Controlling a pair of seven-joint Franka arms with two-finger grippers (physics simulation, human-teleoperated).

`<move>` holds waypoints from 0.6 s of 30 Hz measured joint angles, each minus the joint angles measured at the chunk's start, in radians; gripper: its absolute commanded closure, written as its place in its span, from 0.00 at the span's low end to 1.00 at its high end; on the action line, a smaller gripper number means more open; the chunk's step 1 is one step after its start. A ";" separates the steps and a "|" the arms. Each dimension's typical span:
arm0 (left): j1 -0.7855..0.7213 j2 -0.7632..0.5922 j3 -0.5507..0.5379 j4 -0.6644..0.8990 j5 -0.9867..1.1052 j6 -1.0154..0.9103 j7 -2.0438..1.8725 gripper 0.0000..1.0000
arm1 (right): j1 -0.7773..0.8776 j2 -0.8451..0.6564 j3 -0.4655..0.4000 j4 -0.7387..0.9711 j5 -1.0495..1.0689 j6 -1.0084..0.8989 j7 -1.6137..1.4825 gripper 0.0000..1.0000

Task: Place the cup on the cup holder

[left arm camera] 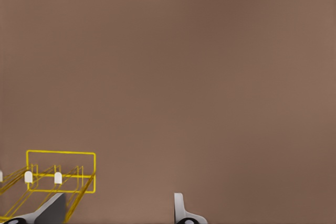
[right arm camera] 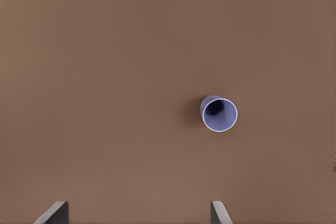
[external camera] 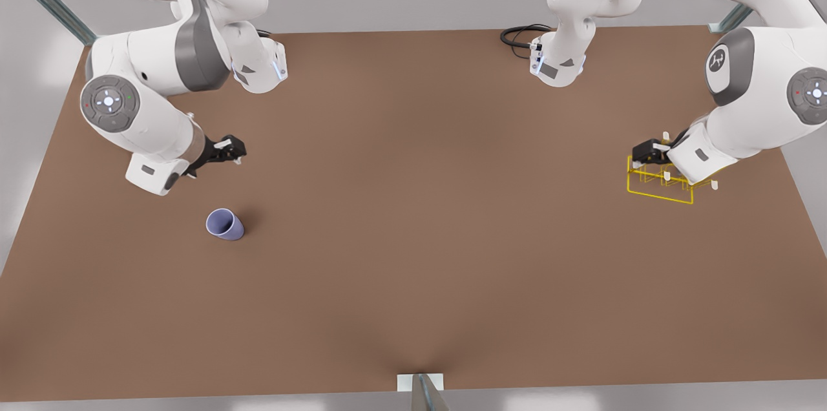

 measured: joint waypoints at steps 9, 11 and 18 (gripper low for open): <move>0.000 0.001 0.001 0.000 0.001 0.011 0.015 0.00 | -0.007 0.227 -0.064 -0.076 -0.094 0.151 0.011 0.00; 0.001 0.001 0.001 -0.004 0.001 0.011 0.018 0.00 | -0.018 0.233 -0.081 -0.181 -0.086 0.249 -0.004 0.00; 0.002 0.002 0.001 -0.020 0.001 0.008 0.025 0.00 | -0.038 0.232 -0.130 -0.410 -0.034 0.587 -0.067 0.00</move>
